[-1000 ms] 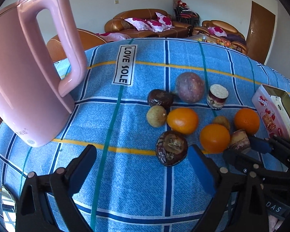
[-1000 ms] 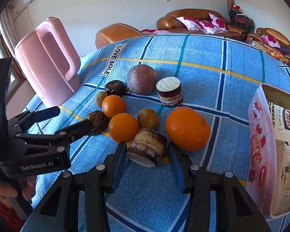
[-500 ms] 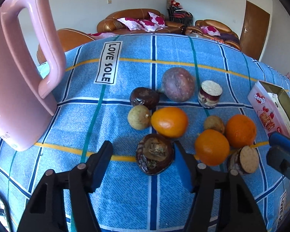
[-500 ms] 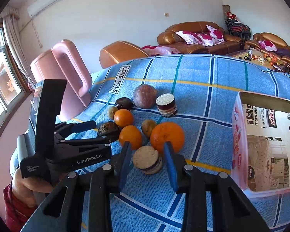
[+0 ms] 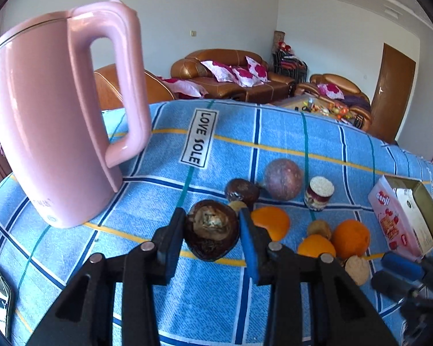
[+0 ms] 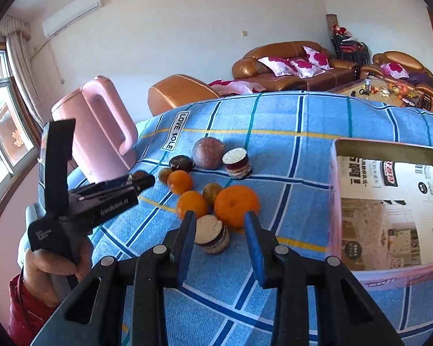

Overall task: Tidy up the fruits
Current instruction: 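Grasp a round biscuit cake with the right tool while the left tool grasps a dark passion fruit, then carry the biscuit with the right tool while the left tool carries the passion fruit into the tin box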

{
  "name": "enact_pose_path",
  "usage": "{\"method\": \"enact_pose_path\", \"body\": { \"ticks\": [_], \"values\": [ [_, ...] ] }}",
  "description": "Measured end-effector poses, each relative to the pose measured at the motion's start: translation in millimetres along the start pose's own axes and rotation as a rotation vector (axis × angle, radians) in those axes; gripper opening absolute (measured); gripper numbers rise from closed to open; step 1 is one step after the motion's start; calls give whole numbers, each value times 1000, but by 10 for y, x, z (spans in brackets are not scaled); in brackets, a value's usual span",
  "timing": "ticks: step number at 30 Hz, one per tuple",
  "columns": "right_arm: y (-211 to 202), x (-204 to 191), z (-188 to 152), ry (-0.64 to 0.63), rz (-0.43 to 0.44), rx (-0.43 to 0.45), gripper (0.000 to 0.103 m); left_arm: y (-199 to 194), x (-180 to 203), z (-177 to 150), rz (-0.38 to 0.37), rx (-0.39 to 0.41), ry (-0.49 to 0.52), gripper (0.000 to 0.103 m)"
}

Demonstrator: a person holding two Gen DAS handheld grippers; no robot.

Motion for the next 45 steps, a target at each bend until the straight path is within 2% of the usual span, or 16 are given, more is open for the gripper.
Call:
{"method": "enact_pose_path", "body": {
  "ticks": [4,7,10,15,17,21,25,33,45],
  "values": [
    [233,-83,-69,-44,-4,-81,39,-48,-82,69,23,32,-36,39],
    [403,-89,-54,-72,-50,-126,39,-38,-38,59,21,24,-35,39],
    [522,-26,-37,-44,-50,-166,40,-42,-1,34,21,22,-23,39],
    [464,-37,-69,-54,-62,-151,37,-88,43,-24,20,34,-20,39],
    [366,-46,-70,-56,-55,-117,37,-98,55,-29,19,43,-26,39],
    [-15,-74,48,-78,-60,41,37,-168,116,-43,12,88,-26,39],
    [-314,12,174,-64,-109,162,37,-245,257,-92,-8,119,-15,39],
    [-549,314,192,-20,-166,196,37,-343,652,-186,-25,131,63,39],
    [-925,826,80,4,-273,224,37,-574,1316,-234,-104,152,108,39]
  ]
}}
Point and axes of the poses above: each gripper's, at about its wrist camera, not at the fingertips, and y roughly the way its jaws point, x to its right, z to its top, the point moved 3 cm from there along y, roughly the way its jaws point, and after that the axes turned 8 degrees about z, right-handed, at the moved point
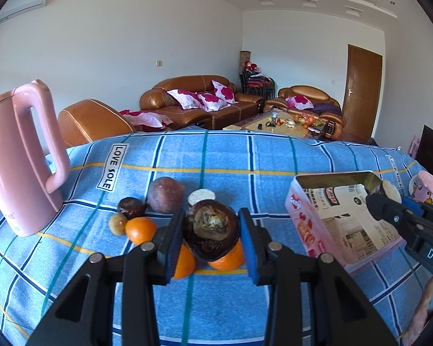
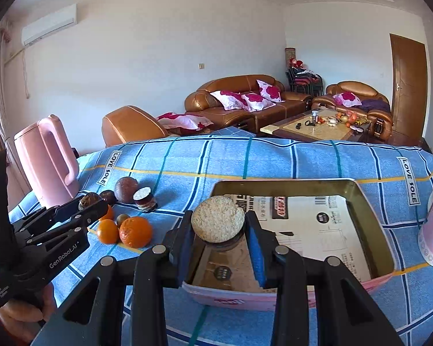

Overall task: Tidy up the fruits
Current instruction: 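Carry the biscuit with the right tool while the left tool carries the passion fruit into the tin box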

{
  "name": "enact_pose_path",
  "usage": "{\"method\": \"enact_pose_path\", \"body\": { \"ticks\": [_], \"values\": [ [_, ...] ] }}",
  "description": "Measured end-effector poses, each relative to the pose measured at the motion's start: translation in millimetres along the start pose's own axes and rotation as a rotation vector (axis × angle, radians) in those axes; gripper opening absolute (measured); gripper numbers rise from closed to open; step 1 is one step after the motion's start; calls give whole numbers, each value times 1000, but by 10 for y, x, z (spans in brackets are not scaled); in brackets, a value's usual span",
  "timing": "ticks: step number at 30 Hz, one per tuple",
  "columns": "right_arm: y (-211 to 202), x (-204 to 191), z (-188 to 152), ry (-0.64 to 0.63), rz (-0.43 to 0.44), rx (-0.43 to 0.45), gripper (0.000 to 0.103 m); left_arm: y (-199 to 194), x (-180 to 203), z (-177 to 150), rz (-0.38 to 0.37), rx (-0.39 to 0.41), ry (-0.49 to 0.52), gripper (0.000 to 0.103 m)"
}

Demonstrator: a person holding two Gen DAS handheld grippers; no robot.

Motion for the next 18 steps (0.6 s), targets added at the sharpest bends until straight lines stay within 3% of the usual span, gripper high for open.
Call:
{"method": "enact_pose_path", "body": {
  "ticks": [18],
  "values": [
    [-255,833,2,52,-128,10,37,-86,1035,84,-118,3,89,39]
  ]
}}
Point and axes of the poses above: each gripper's, at about its wrist camera, not at the fingertips, and y roughly the way its jaws point, x to its right, z to its top, the point moved 3 cm from there along y, roughly the way its jaws point, and after that the axes turned 8 degrees about z, right-handed, at the moved point
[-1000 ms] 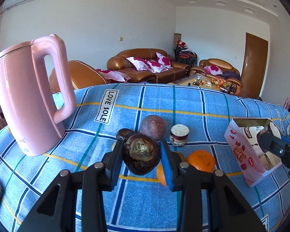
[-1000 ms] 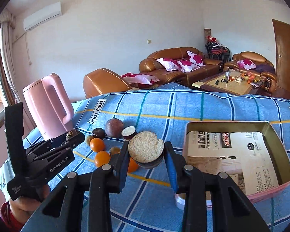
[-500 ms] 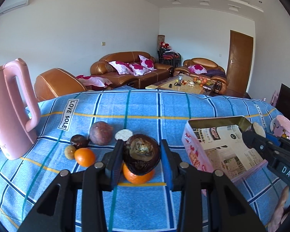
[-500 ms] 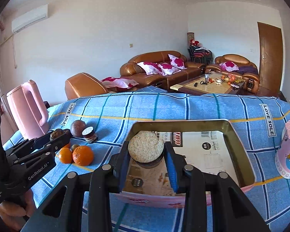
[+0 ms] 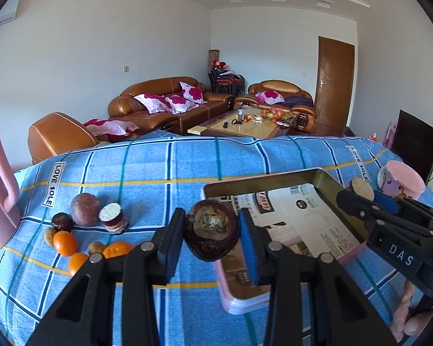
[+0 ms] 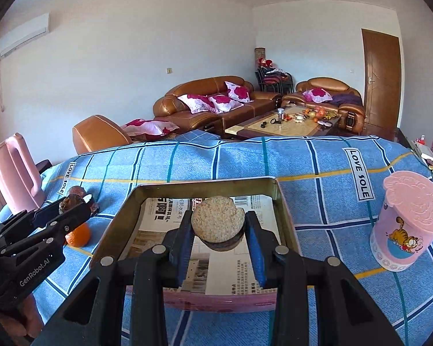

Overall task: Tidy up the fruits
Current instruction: 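Carry the biscuit with the right tool while the left tool carries the passion fruit into the tin box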

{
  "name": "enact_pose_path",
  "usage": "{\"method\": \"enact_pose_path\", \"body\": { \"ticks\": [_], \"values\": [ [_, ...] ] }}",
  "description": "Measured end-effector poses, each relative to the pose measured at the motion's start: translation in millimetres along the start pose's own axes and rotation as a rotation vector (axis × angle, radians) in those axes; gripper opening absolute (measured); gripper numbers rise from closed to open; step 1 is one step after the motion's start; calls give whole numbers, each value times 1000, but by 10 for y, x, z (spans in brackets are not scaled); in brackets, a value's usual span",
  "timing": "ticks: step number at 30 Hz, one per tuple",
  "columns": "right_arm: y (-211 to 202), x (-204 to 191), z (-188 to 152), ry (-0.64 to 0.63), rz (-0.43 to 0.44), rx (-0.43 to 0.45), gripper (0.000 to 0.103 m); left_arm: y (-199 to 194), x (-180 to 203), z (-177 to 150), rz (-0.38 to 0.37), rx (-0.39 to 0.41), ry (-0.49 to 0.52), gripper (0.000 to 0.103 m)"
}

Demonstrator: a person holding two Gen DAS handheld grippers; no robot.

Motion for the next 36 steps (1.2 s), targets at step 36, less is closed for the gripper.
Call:
{"method": "enact_pose_path", "body": {
  "ticks": [36],
  "values": [
    [202,249,-142,103,-12,-93,45,214,503,-142,-19,-99,94,70]
  ]
}}
Point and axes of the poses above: each gripper's, at about its wrist camera, not at the fingertips, and y roughly the way its jaws point, x to its right, z to its top, the point moved 3 cm from there along y, roughly the way its jaws point, and after that the axes turned 8 degrees about z, right-handed, at the moved point
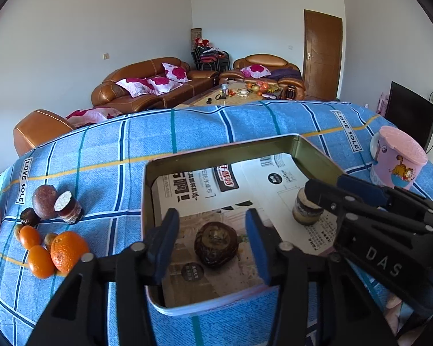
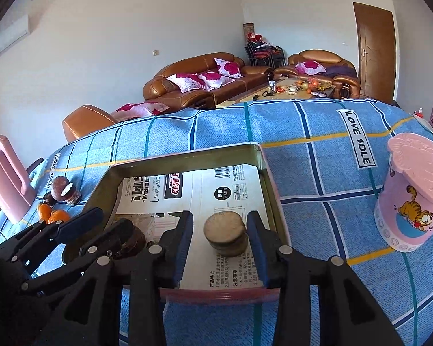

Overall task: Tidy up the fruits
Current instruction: 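Carry the biscuit with the right tool while the left tool carries the passion fruit into the tin box, then open both tools and move them back toward the oranges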

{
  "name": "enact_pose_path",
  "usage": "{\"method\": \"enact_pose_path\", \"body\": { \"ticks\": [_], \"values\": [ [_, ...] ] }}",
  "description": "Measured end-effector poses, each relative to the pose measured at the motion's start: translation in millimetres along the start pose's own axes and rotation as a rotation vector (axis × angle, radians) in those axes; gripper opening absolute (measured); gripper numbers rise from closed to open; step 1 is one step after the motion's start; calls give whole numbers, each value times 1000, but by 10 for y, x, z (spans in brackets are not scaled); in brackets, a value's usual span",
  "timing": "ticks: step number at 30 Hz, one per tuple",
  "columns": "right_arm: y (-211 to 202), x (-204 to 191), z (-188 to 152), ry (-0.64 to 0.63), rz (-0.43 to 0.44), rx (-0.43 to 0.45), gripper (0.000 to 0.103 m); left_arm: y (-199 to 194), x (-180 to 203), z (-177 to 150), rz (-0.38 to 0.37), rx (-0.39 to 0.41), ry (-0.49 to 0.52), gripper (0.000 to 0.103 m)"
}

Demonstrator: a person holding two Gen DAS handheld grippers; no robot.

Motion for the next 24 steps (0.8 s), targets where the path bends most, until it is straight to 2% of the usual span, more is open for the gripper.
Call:
{"method": "enact_pose_path", "body": {
  "ticks": [1,2,3,4,7,15,24],
  "values": [
    [-19,17,8,12,13,12,49,-25,-2,-1,11,13,0,78],
    [-41,32,19,29,30,26,52,-59,-8,-1,26,30,-1,90],
    [-75,51,36,43,32,47,61,-101,-13,0,36,51,-3,99],
    [-112,62,47,51,41,72,66,-143,-19,4,39,73,-3,101],
    [-203,76,89,57,23,130,76,-234,-17,12,40,122,3,103],
    [-487,120,170,12,-110,326,76,-228,-137,16,63,122,-39,103],
    [-560,-3,173,-65,-173,377,77,-305,-384,-1,183,171,-42,103]
  ]
}}
Point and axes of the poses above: each gripper's, at about its wrist camera, not at the fingertips, and y roughly the way its jaws point, x to its right, z to its top, the point moved 3 cm from there along y, roughly the way its jaws point, and after that the axes turned 8 degrees about z, right-handed, at the moved point
